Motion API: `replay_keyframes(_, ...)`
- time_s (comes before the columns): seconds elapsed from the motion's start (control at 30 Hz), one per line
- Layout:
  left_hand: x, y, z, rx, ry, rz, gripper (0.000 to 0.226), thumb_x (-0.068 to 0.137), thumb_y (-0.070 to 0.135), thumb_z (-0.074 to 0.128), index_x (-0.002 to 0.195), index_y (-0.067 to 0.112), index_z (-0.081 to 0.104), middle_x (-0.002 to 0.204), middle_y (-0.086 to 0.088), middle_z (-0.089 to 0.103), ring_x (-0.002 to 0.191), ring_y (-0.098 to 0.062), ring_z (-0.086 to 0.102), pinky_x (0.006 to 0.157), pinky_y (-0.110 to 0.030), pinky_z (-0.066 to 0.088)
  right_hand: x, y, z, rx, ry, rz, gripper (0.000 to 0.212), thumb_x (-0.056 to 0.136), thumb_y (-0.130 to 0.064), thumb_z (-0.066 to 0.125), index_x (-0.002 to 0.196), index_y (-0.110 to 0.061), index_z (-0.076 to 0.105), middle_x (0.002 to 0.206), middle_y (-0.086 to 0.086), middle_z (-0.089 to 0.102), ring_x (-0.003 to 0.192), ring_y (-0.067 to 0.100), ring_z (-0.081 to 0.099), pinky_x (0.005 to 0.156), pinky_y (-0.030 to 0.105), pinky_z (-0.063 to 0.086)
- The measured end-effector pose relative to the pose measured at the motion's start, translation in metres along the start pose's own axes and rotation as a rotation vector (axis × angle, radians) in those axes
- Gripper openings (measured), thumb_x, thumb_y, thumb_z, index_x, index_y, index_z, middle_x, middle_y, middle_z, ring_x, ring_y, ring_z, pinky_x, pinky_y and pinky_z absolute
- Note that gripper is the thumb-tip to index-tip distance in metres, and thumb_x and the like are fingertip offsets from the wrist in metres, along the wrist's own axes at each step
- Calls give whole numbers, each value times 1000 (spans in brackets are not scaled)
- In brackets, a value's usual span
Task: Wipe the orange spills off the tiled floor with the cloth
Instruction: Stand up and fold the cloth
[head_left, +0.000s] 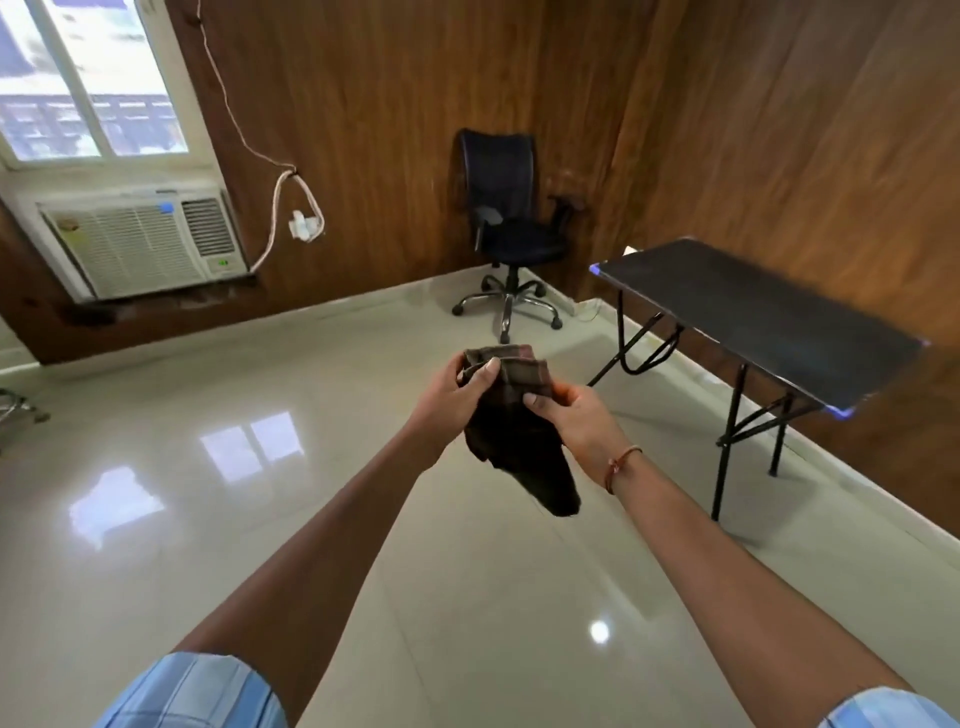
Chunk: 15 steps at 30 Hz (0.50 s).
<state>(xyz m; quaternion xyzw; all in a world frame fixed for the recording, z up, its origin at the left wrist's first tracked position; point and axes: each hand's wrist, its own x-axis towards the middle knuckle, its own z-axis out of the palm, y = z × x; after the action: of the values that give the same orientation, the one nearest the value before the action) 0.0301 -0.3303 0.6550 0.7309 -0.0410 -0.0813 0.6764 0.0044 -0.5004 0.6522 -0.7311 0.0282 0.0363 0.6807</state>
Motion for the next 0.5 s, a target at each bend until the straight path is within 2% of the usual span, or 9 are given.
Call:
replay_keyframes(0.07, -19, -2, -22, -65, -161, -92, 47, 87, 50, 63, 119, 17, 59, 110, -4, 71, 100, -17, 68, 83, -34, 57, -6, -11, 18, 79, 40, 14, 14, 91, -14, 65, 104, -14, 71, 100, 8, 75, 96, 26, 71, 86, 39, 56)
replay_keyframes(0.13, -32, -9, -42, -79, -239, -108, 37, 89, 36, 66, 114, 8, 64, 106, -11, 72, 96, -22, 70, 79, -32, 57, -11, -14, 36, 153, 82, 63, 17, 90, -13, 66, 107, -11, 70, 101, 11, 74, 97, 29, 70, 88, 42, 56)
replay_keyframes(0.17, -35, -8, -48, -104, -202, -100, 29, 91, 29, 66, 110, 7, 66, 103, -14, 73, 95, -24, 70, 80, -34, 57, -13, -13, 44, 205, 95, 91, 22, 90, -14, 66, 111, -10, 68, 103, 12, 73, 99, 29, 69, 88, 42, 56)
replay_keyframes(0.23, -38, 1, -61, -123, -81, -92, 24, 90, 28, 66, 106, 11, 68, 100, -14, 72, 95, -28, 68, 84, -41, 56, -24, -10, 64, 268, 85, 133, 29, 93, -20, 63, 120, -11, 64, 107, 10, 71, 101, 26, 66, 84, 37, 54)
replay_keyframes(0.3, -42, 11, -72, -55, -9, -115, 27, 91, 33, 63, 110, 14, 62, 101, -11, 68, 94, -25, 66, 78, -37, 56, -39, -4, 84, 231, 21, 165, 27, 95, -21, 58, 121, -14, 62, 105, 6, 69, 99, 22, 63, 85, 34, 49)
replay_keyframes(0.37, -44, 15, -80, -1, 34, -121, 25, 94, 32, 60, 111, 14, 59, 100, -10, 67, 90, -23, 66, 74, -35, 57, -50, -1, 95, 255, 22, 161, 25, 95, -14, 57, 120, -13, 61, 105, 6, 68, 101, 21, 61, 90, 34, 47)
replay_keyframes(0.43, -48, 15, -90, 18, 23, -124, 23, 95, 30, 59, 111, 14, 60, 99, -11, 69, 89, -23, 68, 77, -37, 58, -55, -5, 100, 314, 106, 124, 26, 94, -10, 58, 119, -12, 61, 110, 7, 68, 105, 22, 62, 88, 32, 49)
replay_keyframes(0.5, -53, 16, -96, 23, -129, -161, 22, 93, 25, 61, 112, 14, 58, 102, -13, 70, 92, -25, 69, 79, -38, 57, -55, -10, 102, 340, 187, 115, 23, 93, -8, 58, 116, -13, 62, 107, 8, 69, 101, 22, 65, 80, 31, 51)
